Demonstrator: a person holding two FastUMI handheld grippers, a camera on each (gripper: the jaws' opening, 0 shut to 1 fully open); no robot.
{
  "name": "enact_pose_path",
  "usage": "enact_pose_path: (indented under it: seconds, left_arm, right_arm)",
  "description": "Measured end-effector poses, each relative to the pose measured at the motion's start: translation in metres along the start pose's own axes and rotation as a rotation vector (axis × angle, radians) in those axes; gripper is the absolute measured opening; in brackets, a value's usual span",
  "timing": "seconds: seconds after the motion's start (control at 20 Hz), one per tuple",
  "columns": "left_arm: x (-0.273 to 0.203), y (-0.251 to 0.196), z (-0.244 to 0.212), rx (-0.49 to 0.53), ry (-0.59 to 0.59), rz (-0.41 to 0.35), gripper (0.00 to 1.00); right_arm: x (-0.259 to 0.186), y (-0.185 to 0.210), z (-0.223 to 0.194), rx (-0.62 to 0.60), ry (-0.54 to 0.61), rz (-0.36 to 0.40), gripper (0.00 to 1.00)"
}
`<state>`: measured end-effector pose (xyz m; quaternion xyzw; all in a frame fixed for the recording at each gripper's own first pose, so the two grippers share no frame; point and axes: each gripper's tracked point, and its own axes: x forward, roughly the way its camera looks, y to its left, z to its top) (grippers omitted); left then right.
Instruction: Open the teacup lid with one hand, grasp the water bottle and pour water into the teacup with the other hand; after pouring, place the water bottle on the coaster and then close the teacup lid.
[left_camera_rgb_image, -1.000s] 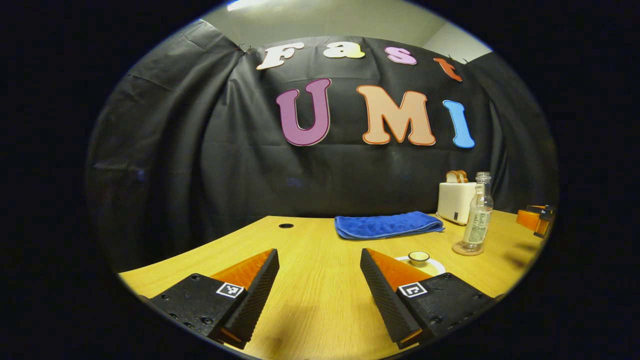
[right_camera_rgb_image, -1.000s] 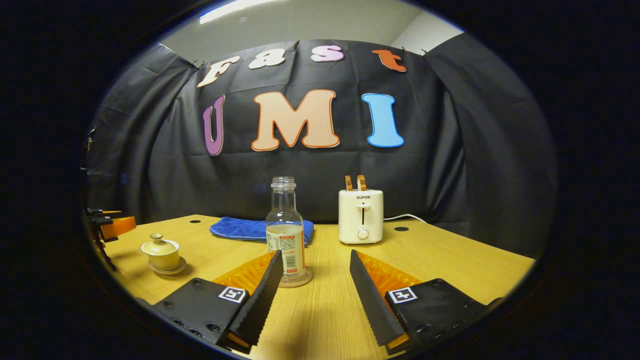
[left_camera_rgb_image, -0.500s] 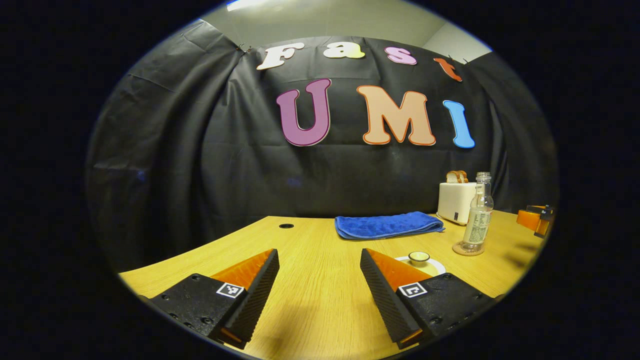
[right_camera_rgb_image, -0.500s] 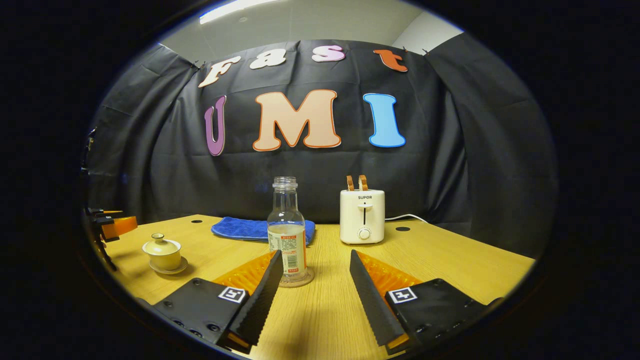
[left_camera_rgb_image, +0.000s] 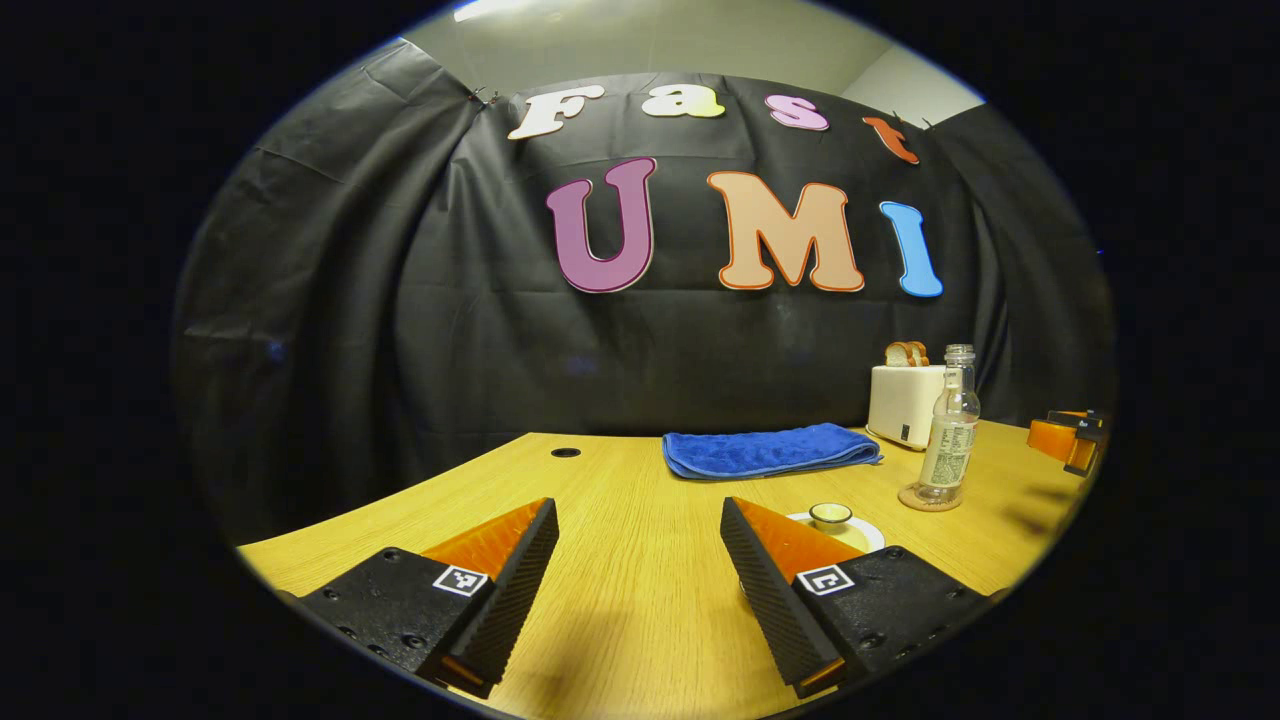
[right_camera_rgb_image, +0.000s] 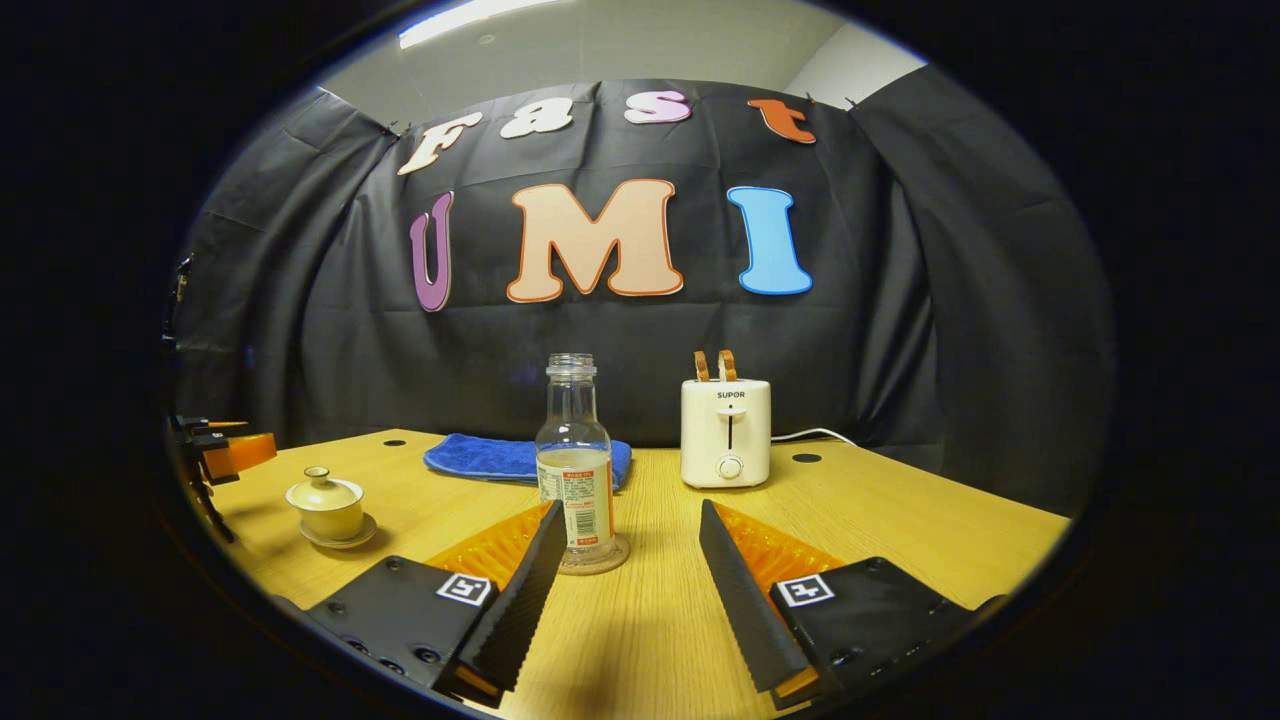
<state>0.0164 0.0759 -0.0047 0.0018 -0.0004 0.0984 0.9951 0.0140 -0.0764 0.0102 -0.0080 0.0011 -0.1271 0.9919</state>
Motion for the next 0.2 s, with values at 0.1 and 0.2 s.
enact_pose_path:
  seconds: [0.1,0.2]
  left_arm:
    - [0.0001,0.0003,-0.0004,0.0,0.0,0.0,0.95]
    - [-0.0001,-0.0001,0.0,0.0,0.0,0.0,0.95]
  right_arm:
    - [0.0,-0.0004,-0.0004,0.0,0.0,0.0,0.87]
    - [-0.0005,-0.0003,-0.0004,0.0,0.0,0.0,0.87]
